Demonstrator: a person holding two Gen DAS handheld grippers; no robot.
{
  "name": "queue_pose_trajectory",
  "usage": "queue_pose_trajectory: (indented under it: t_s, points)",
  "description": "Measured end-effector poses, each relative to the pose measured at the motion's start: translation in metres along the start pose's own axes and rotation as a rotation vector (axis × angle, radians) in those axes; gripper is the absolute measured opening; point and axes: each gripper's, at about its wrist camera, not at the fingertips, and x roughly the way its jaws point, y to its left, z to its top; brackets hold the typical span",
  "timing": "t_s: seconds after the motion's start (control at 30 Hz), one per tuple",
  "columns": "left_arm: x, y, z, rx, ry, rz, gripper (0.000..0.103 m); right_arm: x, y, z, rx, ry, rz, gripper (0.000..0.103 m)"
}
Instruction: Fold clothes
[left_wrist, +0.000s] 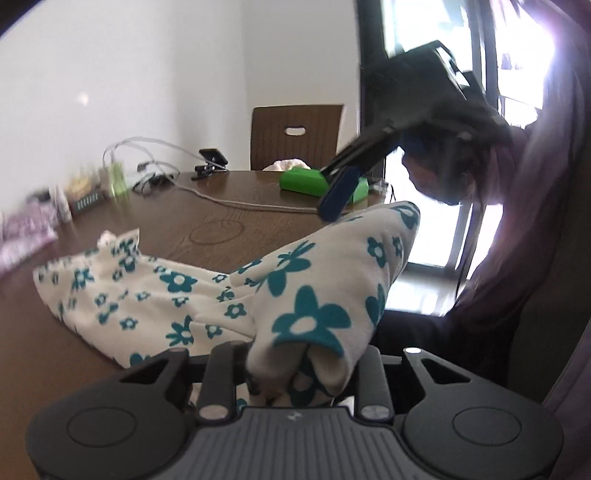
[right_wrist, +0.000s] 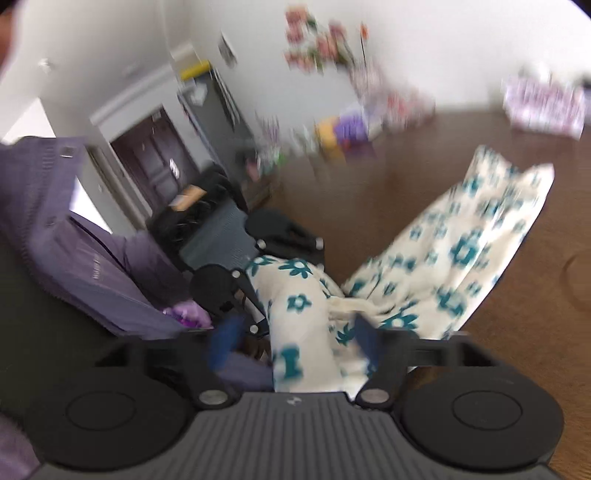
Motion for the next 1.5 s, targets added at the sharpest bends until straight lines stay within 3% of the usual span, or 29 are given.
queue_pose_trajectory:
  t_s: [0.03,0.13,0.27,0.37,0.4,0.5,0.57,0.63,0.73,0.87,1.2,1.5]
  points:
    - [-0.003,0.007,0.002,-0.048,-0.003,-0.027,0.025,-0.008,0.004,-0.007,-0.033,-0.051,-0.016,0.09]
    - [-0.009,0.025,0.008,-0.152,-0.005,-0.092,0.025,-0.008,0.013,-0.022,-0.14,-0.086,-0.09,0.09]
    - [-0.012,0.03,0.016,-0.2,0.024,-0.144,0.025,0.009,0.026,-0.034,-0.296,-0.116,-0.219,0.09]
    - [-0.013,0.03,0.014,-0.242,0.035,-0.183,0.025,0.017,0.027,-0.038,-0.343,-0.156,-0.215,0.086]
    - [-0.013,0.031,0.014,-0.253,0.036,-0.197,0.025,0.018,0.025,-0.038,-0.335,-0.161,-0.194,0.082]
    - [-0.017,0.028,0.01,-0.279,0.047,-0.236,0.025,0.021,0.011,-0.037,-0.229,-0.147,-0.081,0.059]
    - [-0.019,0.028,0.008,-0.3,0.048,-0.254,0.025,0.021,0.0,-0.035,-0.124,-0.146,-0.013,0.055]
    - [-0.02,0.03,0.008,-0.327,0.046,-0.262,0.026,0.021,-0.011,-0.034,-0.025,-0.157,0.042,0.038]
    - [-0.027,0.034,0.007,-0.349,0.022,-0.242,0.035,0.022,-0.028,-0.036,0.117,-0.172,0.094,0.029]
    - [-0.043,0.04,0.003,-0.368,-0.034,-0.194,0.047,0.026,-0.043,-0.043,0.223,-0.198,0.099,0.027]
    - [-0.049,0.044,0.004,-0.417,-0.132,-0.137,0.045,0.033,-0.045,-0.05,0.264,-0.21,0.065,0.027]
    - [-0.044,0.048,0.007,-0.415,-0.108,-0.1,0.046,0.032,-0.042,-0.049,0.259,-0.203,0.045,0.027]
